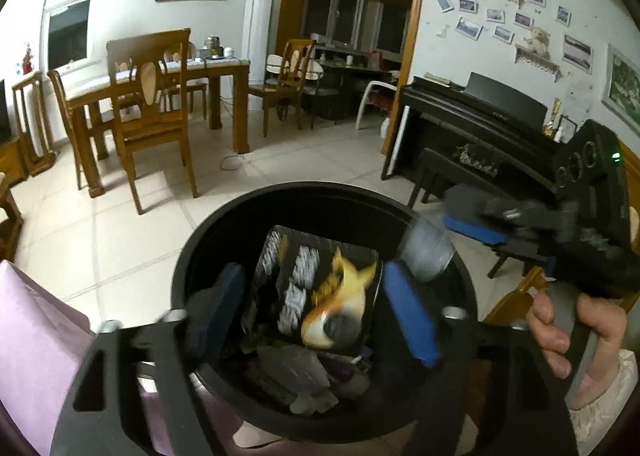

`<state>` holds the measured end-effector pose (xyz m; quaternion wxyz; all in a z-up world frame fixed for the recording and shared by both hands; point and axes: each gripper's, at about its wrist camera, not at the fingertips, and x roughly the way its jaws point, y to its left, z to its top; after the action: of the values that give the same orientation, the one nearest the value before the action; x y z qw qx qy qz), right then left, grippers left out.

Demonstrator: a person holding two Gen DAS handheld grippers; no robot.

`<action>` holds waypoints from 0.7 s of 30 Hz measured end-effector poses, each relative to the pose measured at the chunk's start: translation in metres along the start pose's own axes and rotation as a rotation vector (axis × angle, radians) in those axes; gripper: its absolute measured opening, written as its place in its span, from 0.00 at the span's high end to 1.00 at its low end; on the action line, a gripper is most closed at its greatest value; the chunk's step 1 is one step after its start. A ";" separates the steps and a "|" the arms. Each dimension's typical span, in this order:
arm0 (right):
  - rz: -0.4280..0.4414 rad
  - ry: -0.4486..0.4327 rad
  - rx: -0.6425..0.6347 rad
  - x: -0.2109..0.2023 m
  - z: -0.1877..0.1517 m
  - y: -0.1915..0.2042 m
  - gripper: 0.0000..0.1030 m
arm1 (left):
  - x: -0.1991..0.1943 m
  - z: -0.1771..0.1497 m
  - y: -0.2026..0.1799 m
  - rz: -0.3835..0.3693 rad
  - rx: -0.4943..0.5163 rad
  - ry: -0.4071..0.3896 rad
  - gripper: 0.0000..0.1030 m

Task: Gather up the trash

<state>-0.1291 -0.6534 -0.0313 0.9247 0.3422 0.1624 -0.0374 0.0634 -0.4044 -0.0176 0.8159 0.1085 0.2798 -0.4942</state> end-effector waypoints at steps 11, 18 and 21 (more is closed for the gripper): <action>0.011 -0.025 0.008 -0.009 -0.003 0.004 0.14 | -0.033 -0.003 -0.008 0.043 0.060 -0.039 0.05; 0.046 0.016 -0.023 0.005 -0.019 0.038 0.13 | -0.088 -0.018 0.004 0.124 0.054 -0.086 0.05; 0.069 0.046 -0.048 0.017 -0.030 0.064 0.13 | -0.118 -0.029 0.019 0.188 0.034 -0.098 0.05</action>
<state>-0.1095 -0.5845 -0.0179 0.9293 0.3263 0.1727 0.0064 0.0273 -0.2937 0.0234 0.8695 0.1237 0.2195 -0.4247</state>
